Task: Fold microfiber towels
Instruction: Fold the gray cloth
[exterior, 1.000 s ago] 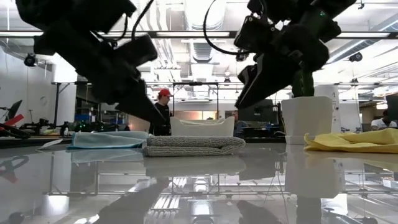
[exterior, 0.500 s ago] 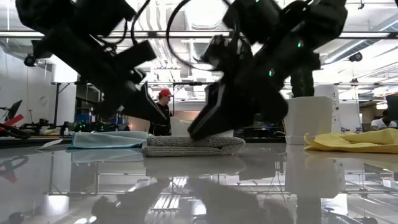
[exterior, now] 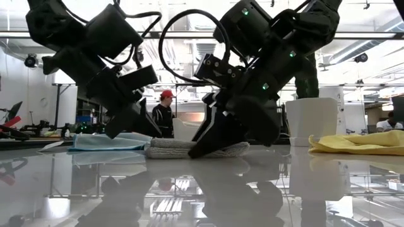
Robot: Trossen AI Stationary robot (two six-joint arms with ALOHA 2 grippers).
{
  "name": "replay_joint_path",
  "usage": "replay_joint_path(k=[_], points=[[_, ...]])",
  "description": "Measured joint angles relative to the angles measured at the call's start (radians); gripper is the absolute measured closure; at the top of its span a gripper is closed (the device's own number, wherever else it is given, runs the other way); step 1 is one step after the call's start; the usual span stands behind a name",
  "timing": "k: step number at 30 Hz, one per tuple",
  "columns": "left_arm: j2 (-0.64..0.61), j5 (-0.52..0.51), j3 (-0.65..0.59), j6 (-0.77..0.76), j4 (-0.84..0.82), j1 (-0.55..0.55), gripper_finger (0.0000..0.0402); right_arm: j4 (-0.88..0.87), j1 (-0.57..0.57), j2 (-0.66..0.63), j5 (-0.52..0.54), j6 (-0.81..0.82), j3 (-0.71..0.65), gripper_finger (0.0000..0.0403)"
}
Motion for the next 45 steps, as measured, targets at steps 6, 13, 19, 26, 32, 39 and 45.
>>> replay_joint_path(k=[6, 13, 19, 26, 32, 39, 45], points=[[0.0, 0.002, -0.004, -0.001, 0.039, 0.0, 0.0402, -0.012, -0.003, -0.005, -0.044, -0.034, 0.0, 0.0387], [0.0, 0.068, -0.004, -0.021, 0.068, 0.0, 0.0402, -0.205, 0.021, -0.019, -0.194, 0.015, 0.074, 0.039], [0.0, 0.178, -0.017, -0.077, 0.068, -0.002, 0.0402, -0.384, 0.052, -0.019, -0.273, 0.034, 0.166, 0.039], [0.024, 0.234, -0.021, -0.081, 0.116, -0.03, 0.0402, -0.532, 0.058, -0.019, -0.365, 0.033, 0.283, 0.039], [0.101, 0.313, -0.012, -0.081, 0.193, -0.062, 0.0402, -0.587, 0.046, -0.02, -0.384, 0.031, 0.357, 0.039], [0.127, 0.311, 0.004, -0.08, 0.2, -0.1, 0.0402, -0.588, -0.015, -0.02, -0.398, 0.033, 0.372, 0.039], [0.134, 0.312, 0.005, -0.08, 0.218, -0.103, 0.0402, -0.57, -0.073, -0.011, -0.445, 0.023, 0.37, 0.0391]])
